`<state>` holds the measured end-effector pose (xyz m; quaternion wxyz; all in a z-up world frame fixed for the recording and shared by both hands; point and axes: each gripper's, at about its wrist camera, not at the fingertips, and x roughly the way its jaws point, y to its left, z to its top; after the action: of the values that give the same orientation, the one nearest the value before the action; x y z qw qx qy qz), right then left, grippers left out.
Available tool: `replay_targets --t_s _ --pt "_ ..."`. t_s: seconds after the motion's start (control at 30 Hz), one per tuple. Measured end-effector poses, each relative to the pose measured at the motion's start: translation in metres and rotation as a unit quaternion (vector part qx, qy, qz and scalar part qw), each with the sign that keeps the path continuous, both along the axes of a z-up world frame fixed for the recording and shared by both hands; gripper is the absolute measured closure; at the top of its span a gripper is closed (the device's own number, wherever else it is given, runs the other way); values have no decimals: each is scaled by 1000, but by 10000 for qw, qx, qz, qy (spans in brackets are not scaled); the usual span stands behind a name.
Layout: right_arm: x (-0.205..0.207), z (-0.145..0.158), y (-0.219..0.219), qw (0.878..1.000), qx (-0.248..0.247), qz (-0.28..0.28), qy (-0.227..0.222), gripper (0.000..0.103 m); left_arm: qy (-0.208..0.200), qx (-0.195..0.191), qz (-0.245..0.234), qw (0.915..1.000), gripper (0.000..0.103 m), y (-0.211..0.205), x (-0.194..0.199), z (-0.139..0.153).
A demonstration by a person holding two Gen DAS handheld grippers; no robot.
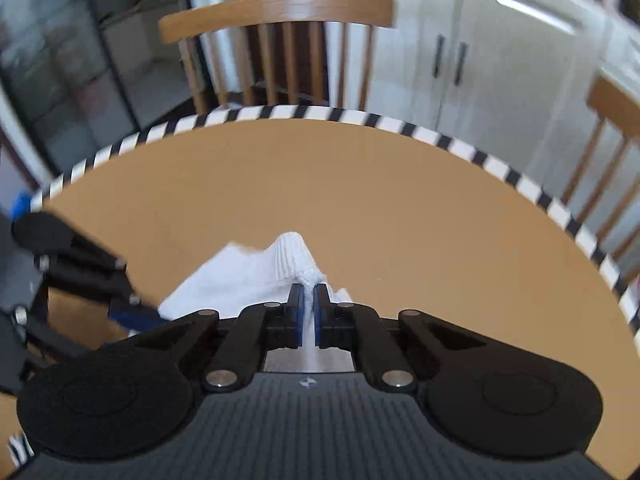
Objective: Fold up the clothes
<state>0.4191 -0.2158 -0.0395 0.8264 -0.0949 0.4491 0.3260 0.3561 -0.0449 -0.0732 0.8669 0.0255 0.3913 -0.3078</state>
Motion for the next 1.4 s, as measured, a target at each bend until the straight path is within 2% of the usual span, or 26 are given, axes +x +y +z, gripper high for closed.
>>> replay_targets --t_s 0.07,0.13,0.17,0.27,0.33,0.37,0.47,0.6,0.7,0.77,0.83,0.93,0.97,1.0,1.1,1.17,1.2,1.23,1.27,1.3,1.33,1.37,1.4 --pt "9 -16 6 9996 -240 -147 73 93 17 -1 83 10000 81 1 2 -2" --pt "14 -21 5 9992 -284 -282 -7 72 82 -8 239 9997 78 6 5 -1" --pt "17 -19 0 9989 -219 -422 12 70 116 -13 318 9994 77 9 6 -1" --pt "14 -1 -27 9954 131 -902 -293 71 239 -104 558 9981 77 20 10 0" --pt "10 7 -51 9919 419 -1164 -303 70 394 -288 683 9965 76 26 13 -1" --pt "6 7 -63 9899 602 -1270 -208 69 488 -443 738 9951 76 30 14 -1" --pt "-9 -1 -93 9838 1036 -1460 127 67 736 -1044 768 9888 64 42 15 -4" --pt "-30 -25 -113 9784 1238 -1575 510 63 882 -1521 754 9815 51 47 16 -5" --pt "-42 -37 -114 9731 1382 -1740 602 62 967 -1861 981 9728 46 56 17 -4" --pt "-51 -35 -113 9737 1350 -1781 446 62 986 -2050 1145 9670 45 63 18 -2" --pt "-60 -29 -105 9792 1114 -1689 144 61 926 -2090 1238 9656 44 64 19 -3" --pt "-69 -18 -84 9883 636 -1320 -413 62 701 -2008 1026 9717 42 60 15 0" --pt "-71 -16 -78 9904 524 -1181 -493 62 567 -1943 874 9754 37 58 11 3" --pt "-70 -17 -73 9918 412 -1119 -451 62 441 -1780 727 9804 30 54 8 5" --pt "-63 -23 -63 9934 128 -1099 -297 65 314 -1187 416 9916 28 38 4 1" --pt "-62 -25 -63 9923 125 -1207 -264 73 354 -1075 399 9928 30 31 7 -4" --pt "-63 -24 -65 9914 174 -1273 -263 90 344 -1097 426 9925 31 29 8 -5" --pt "-64 -24 -67 9904 223 -1339 -263 93 358 -1130 440 9920 32 28 10 -5" --pt "-65 -23 -69 9893 224 -1413 -274 94 377 -1163 452 9915 42 27 12 -6" --pt "-65 -23 -71 9885 250 -1471 -254 95 414 -1154 472 9913 62 25 14 -7" --pt "-65 -23 -73 9876 285 -1525 -224 95 439 -1097 517 9916 71 24 15 -8" --pt "-66 -23 -76 9868 321 -1576 -203 95 425 -1053 580 9918 89 23 16 -9" --pt "-68 -22 -78 9860 340 -1617 -208 95 405 -1012 647 9919 94 22 17 -10"
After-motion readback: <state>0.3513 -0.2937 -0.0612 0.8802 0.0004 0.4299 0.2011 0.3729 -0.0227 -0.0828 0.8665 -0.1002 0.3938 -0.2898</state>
